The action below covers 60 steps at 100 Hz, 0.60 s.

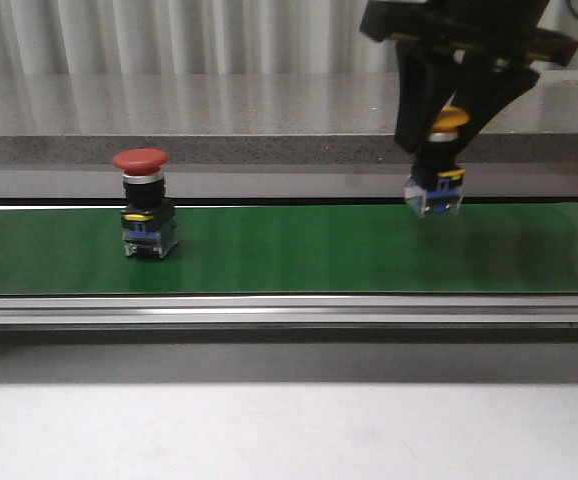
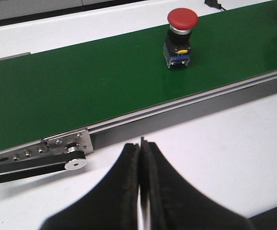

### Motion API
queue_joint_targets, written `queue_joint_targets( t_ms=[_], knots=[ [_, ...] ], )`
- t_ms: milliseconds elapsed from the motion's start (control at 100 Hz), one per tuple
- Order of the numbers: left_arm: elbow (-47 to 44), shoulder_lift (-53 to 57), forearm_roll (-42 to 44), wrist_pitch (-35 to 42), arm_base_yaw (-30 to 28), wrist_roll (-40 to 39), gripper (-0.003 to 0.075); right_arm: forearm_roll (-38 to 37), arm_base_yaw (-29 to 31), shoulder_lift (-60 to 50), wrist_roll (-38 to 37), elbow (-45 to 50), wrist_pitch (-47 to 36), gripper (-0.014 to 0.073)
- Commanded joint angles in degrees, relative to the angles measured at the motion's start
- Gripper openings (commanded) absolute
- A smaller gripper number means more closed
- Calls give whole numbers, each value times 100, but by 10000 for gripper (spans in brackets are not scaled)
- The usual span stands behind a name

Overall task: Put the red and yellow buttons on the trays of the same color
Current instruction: 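Grasp the yellow button at the belt end with the right gripper, then lower the yellow button into the yellow tray and open the right gripper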

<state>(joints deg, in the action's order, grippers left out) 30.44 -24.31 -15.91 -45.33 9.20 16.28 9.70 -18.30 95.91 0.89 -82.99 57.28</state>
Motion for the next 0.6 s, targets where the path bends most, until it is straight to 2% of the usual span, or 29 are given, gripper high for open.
queue_joint_targets(
  t_ms=[0,120,240,590],
  knots=[
    [158,-42,-146,372,47,-40,-20,-343,245,-515,-465,-160,-108,164],
    [158,-42,-146,372,47,-40,-20,-735,617,-774,-768,-153,55,164],
    [158,-42,-146,372,47,-40,-20,-755,1128,-985,-778,-153,225,164],
    [158,-42,-146,372,47,-40,-20,-755,3078,-1359,-840,213,311,164]
  ],
)
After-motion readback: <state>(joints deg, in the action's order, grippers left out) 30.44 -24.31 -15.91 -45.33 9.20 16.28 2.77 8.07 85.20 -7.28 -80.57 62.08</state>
